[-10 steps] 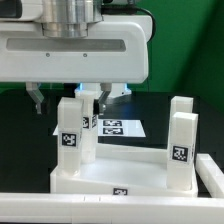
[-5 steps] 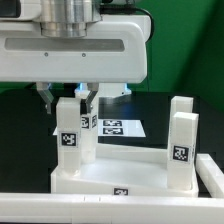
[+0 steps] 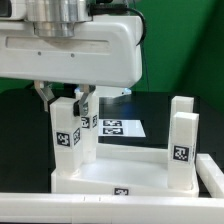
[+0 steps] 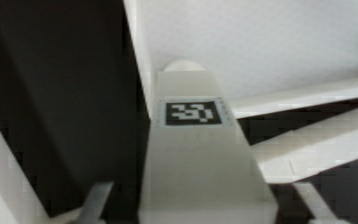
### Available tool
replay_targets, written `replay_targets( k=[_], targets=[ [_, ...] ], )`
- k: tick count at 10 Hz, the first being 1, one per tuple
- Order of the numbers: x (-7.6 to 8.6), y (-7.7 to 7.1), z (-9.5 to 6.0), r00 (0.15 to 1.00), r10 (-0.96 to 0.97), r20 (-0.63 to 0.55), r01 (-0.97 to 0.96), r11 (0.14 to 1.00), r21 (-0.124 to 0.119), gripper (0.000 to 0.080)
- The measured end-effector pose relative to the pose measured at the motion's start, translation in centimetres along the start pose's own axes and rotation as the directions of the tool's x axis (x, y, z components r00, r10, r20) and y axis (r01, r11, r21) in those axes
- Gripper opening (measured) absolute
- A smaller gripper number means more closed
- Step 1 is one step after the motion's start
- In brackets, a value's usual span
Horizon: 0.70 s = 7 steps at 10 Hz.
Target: Assemble desk
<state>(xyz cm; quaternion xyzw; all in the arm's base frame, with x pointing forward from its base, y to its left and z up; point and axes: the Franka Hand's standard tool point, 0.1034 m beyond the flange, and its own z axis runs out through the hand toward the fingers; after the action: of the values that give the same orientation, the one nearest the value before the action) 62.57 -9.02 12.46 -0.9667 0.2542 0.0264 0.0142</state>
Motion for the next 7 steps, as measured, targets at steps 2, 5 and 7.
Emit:
replay_targets(
  k=[2,5,7],
  targets=[
    [-0.04,-0.09,0.05,0.983,0.183,0.002,-0.183,0.983,0.007,0.029],
    [0.01,-0.27,0.07,0.905,0.425,-0.001,-0.425,0.905,0.012,0.029],
    [0.16,-0.64,0.05,0.836,0.548,-0.011,-0.548,0.836,0.025,0.029]
  ],
)
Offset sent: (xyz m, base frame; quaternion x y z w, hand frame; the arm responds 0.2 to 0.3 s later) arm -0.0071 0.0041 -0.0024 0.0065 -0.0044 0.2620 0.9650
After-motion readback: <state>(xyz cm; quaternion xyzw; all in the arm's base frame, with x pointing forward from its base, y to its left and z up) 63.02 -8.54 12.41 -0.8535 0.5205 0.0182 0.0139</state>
